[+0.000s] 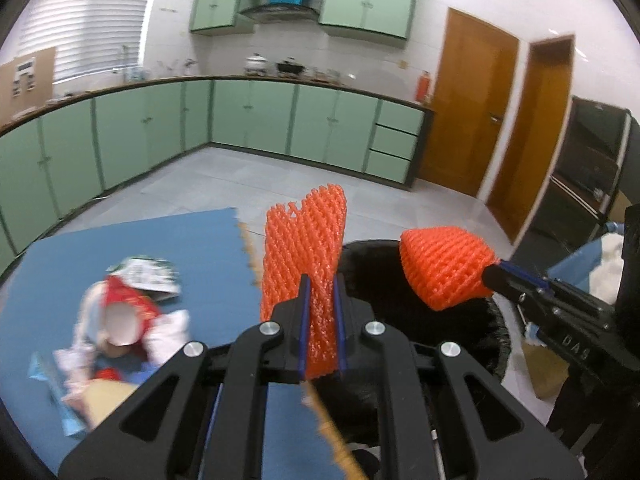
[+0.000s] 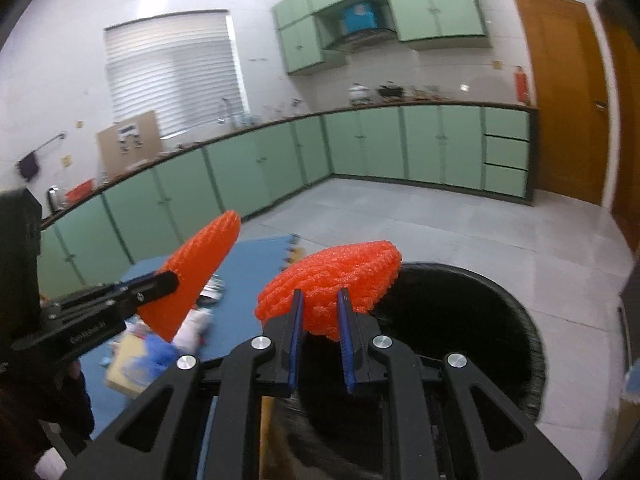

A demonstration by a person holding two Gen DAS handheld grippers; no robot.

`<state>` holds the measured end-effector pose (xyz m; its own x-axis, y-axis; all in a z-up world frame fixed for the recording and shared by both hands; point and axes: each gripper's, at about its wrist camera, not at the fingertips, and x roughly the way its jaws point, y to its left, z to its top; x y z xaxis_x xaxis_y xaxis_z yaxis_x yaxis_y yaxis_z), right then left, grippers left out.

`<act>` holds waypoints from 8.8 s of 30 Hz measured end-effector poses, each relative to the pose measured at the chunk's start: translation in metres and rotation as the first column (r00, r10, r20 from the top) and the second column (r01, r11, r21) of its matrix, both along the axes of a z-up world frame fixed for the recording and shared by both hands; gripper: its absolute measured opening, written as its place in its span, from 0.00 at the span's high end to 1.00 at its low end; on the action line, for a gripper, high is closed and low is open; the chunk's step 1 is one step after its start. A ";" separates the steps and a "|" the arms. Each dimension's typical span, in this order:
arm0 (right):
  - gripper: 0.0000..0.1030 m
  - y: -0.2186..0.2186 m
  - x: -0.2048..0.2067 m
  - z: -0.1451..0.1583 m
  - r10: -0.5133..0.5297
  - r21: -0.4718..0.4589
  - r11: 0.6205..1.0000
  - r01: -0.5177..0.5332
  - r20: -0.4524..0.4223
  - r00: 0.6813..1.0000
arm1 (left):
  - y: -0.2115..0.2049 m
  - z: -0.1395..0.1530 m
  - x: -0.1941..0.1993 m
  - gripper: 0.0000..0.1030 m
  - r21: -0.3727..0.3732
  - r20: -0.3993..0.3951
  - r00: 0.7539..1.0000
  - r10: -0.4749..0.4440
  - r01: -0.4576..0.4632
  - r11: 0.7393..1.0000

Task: Collect trash
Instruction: 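Carry both orange foam nets over the black trash bin, then open both grippers to drop the orange nets into the bin, then grasp the blue plastic bag with the right gripper while the left approaches the sponge, then grasp the yellow sponge with the left gripper and lift it, then carry the blue bag and yellow sponge over the trash bin, then open both grippers to drop the bag and sponge into the bin, then move both grippers back over the remaining trash on the mat, then grasp the white plastic bag with the right gripper while the left grasps the blue carton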

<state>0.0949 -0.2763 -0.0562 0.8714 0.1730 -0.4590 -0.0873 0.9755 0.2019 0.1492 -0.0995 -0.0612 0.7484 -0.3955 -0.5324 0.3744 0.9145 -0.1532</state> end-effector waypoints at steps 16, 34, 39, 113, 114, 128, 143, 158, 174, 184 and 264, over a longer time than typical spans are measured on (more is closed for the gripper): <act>0.71 -0.096 0.010 -0.064 -0.172 0.008 0.985 0.175 -0.134 0.976 | -0.109 -0.070 0.047 0.74 0.024 -0.141 0.975 -0.171 0.177 0.984; 0.05 -0.042 -0.017 -0.021 -0.250 -0.007 0.968 0.249 -0.009 0.968 | 0.004 -0.012 -0.013 0.18 0.049 0.031 0.999 0.030 -0.032 0.998; 0.05 0.010 -0.019 -0.011 -0.142 0.023 0.990 0.141 0.028 0.989 | 0.058 0.001 -0.033 0.16 0.057 0.065 0.988 0.137 -0.141 0.988; 0.78 0.156 0.002 -0.079 0.271 -0.021 0.961 -0.275 -0.109 0.956 | 0.153 -0.082 -0.078 0.59 0.131 -0.092 0.932 0.351 -0.338 0.932; 0.78 0.156 0.002 -0.078 0.270 -0.021 0.962 -0.274 -0.107 0.957 | 0.149 -0.080 -0.080 0.59 0.138 -0.078 0.935 0.346 -0.333 0.933; 0.78 0.113 -0.017 -0.039 0.197 -0.004 0.980 -0.197 -0.044 0.979 | 0.125 -0.033 -0.091 0.60 0.117 0.051 0.959 0.280 -0.284 0.952; 0.78 0.044 -0.034 0.002 0.037 0.005 0.999 -0.037 0.042 0.998 | 0.064 0.002 -0.084 0.60 0.069 0.119 0.981 0.150 -0.159 0.985; 0.78 -0.025 -0.033 -0.003 -0.118 -0.025 0.993 0.119 0.031 0.993 | -0.023 -0.010 -0.049 0.60 0.057 0.120 0.993 0.015 -0.022 0.998; 0.78 -0.085 -0.002 -0.064 -0.208 -0.021 0.978 0.207 -0.110 0.972 | -0.107 -0.060 0.005 0.60 0.119 0.012 0.996 -0.086 0.084 0.989; 0.43 -0.099 0.000 -0.083 -0.249 -0.039 0.969 0.246 -0.149 0.957 | -0.114 -0.070 0.014 0.38 0.117 -0.045 0.994 -0.096 0.101 0.988; 0.66 0.212 0.080 -0.107 0.240 -0.057 0.964 -0.259 -0.229 0.943 | 0.262 -0.110 -0.023 0.45 0.171 -0.110 0.808 0.578 -0.558 0.812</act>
